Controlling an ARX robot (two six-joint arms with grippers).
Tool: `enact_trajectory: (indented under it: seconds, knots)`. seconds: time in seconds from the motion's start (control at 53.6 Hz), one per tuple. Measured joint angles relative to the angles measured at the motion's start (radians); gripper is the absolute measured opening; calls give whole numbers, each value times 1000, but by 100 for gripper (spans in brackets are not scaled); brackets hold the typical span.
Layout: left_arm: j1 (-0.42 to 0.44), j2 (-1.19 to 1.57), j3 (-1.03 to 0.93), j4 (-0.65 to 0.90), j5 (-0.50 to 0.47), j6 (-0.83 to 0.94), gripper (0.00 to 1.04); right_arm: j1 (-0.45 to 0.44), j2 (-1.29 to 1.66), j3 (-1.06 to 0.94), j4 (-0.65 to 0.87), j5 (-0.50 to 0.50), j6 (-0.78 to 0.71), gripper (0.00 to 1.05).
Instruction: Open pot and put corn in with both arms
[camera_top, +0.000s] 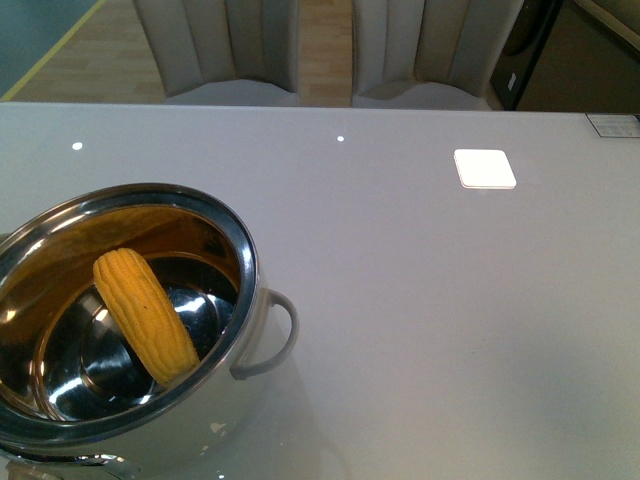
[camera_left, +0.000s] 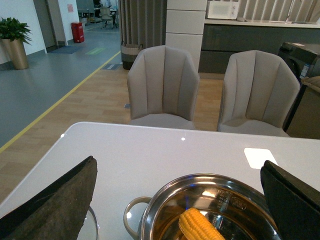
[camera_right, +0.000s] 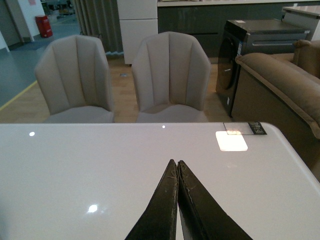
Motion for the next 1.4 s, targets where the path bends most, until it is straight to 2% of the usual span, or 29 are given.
enact_trajectory:
  seconds: [0.298, 0.764, 0.857, 1.156, 1.193, 1.323, 1.398]
  knots:
    - [0, 0, 0, 0, 0, 0, 98, 0, -169, 0, -161, 0, 0, 2]
    - [0, 0, 0, 0, 0, 0, 98, 0, -303, 0, -296, 0, 0, 2]
    - [0, 0, 0, 0, 0, 0, 98, 0, -436, 0, -459, 0, 0, 2]
    - [0, 0, 0, 0, 0, 0, 98, 0, -477, 0, -476, -1, 0, 2]
    - [0, 0, 0, 0, 0, 0, 98, 0, -477, 0, -476, -1, -2, 6]
    - [0, 0, 0, 0, 0, 0, 98, 0, -478, 0, -476, -1, -2, 36]
    - [0, 0, 0, 0, 0, 0, 98, 0, -478, 0, -476, -1, -2, 48]
